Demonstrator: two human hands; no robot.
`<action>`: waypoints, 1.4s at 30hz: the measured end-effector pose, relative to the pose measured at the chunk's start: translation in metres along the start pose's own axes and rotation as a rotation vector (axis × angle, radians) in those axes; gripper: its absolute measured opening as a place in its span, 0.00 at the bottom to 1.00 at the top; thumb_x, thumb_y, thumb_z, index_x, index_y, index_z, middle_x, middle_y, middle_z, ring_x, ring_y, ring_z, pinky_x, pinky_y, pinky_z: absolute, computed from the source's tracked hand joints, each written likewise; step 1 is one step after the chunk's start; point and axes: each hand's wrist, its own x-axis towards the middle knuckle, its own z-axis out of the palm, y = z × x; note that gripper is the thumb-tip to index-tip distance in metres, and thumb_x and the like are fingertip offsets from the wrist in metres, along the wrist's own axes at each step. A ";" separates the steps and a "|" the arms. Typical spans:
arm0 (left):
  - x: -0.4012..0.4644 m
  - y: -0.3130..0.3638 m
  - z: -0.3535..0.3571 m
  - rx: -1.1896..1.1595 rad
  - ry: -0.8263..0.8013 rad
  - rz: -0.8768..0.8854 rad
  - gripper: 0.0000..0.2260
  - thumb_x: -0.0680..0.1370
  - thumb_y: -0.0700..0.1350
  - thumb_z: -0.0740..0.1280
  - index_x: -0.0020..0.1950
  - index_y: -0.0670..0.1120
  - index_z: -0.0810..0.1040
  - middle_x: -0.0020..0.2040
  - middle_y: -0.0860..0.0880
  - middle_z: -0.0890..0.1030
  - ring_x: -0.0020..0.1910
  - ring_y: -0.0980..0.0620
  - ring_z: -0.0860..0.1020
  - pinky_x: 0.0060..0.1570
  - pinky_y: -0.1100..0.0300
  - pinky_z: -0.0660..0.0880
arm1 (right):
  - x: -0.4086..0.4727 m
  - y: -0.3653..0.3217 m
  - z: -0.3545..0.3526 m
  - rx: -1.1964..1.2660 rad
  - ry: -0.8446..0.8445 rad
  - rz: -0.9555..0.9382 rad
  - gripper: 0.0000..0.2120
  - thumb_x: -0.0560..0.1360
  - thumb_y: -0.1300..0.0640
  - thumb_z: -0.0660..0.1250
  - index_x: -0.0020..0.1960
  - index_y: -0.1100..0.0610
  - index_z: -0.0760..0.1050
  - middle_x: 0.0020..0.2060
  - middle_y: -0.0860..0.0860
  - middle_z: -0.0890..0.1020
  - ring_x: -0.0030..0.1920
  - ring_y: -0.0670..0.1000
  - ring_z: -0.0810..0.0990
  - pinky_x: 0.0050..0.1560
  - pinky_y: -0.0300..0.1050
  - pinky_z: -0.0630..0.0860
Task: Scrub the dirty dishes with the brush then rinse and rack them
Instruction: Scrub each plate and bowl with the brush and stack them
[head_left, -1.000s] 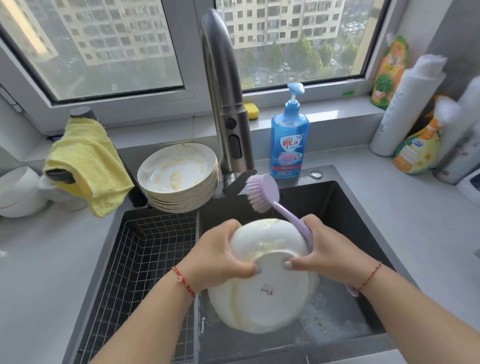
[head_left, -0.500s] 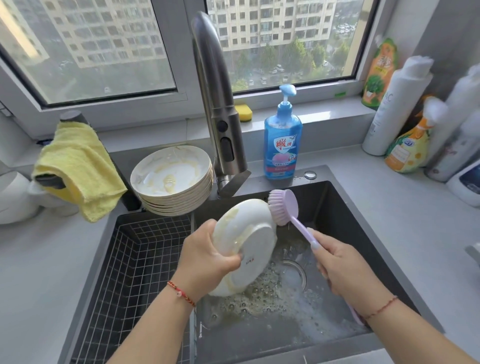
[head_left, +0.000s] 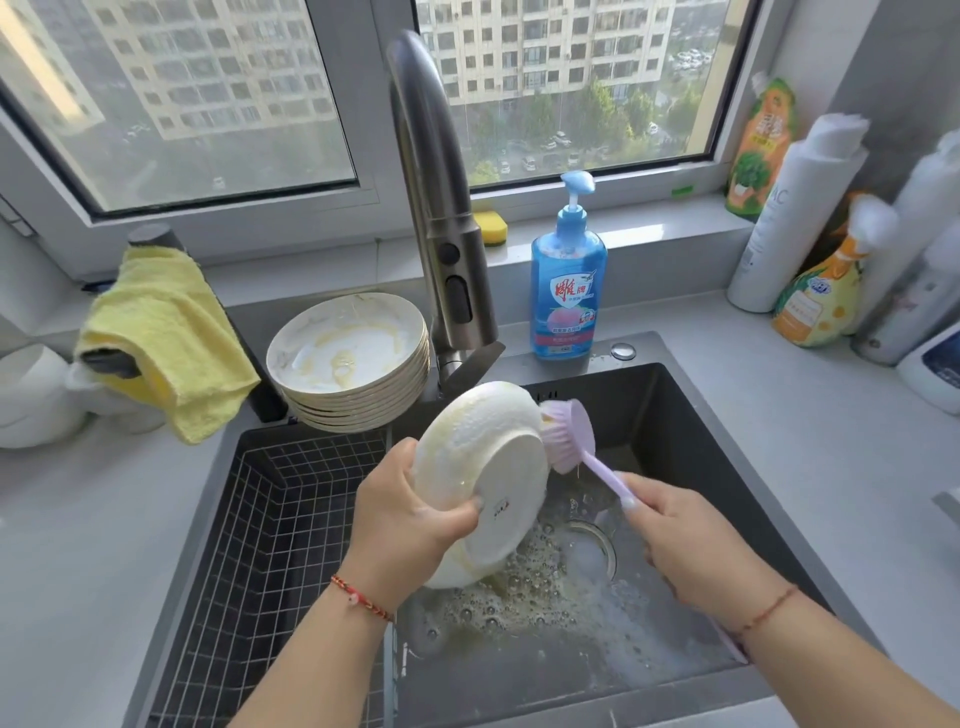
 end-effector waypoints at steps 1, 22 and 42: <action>0.000 0.000 -0.001 -0.020 0.001 -0.003 0.16 0.63 0.41 0.81 0.43 0.47 0.76 0.40 0.50 0.81 0.38 0.54 0.79 0.37 0.60 0.79 | -0.001 0.002 0.001 0.030 -0.019 0.032 0.16 0.82 0.56 0.55 0.57 0.38 0.75 0.23 0.47 0.65 0.21 0.44 0.61 0.22 0.38 0.61; -0.013 -0.001 0.005 -0.248 0.037 -0.029 0.19 0.62 0.36 0.82 0.45 0.47 0.77 0.41 0.51 0.82 0.39 0.59 0.81 0.38 0.64 0.79 | 0.026 0.022 0.027 0.310 0.051 0.158 0.06 0.80 0.58 0.58 0.55 0.56 0.72 0.34 0.56 0.75 0.22 0.47 0.67 0.23 0.42 0.69; 0.002 -0.003 -0.014 -0.252 -0.283 -0.093 0.29 0.55 0.55 0.80 0.51 0.48 0.77 0.48 0.49 0.83 0.46 0.50 0.83 0.44 0.50 0.83 | 0.037 -0.001 0.006 0.024 -0.111 -0.141 0.23 0.63 0.48 0.79 0.54 0.47 0.74 0.45 0.45 0.82 0.43 0.45 0.82 0.41 0.42 0.82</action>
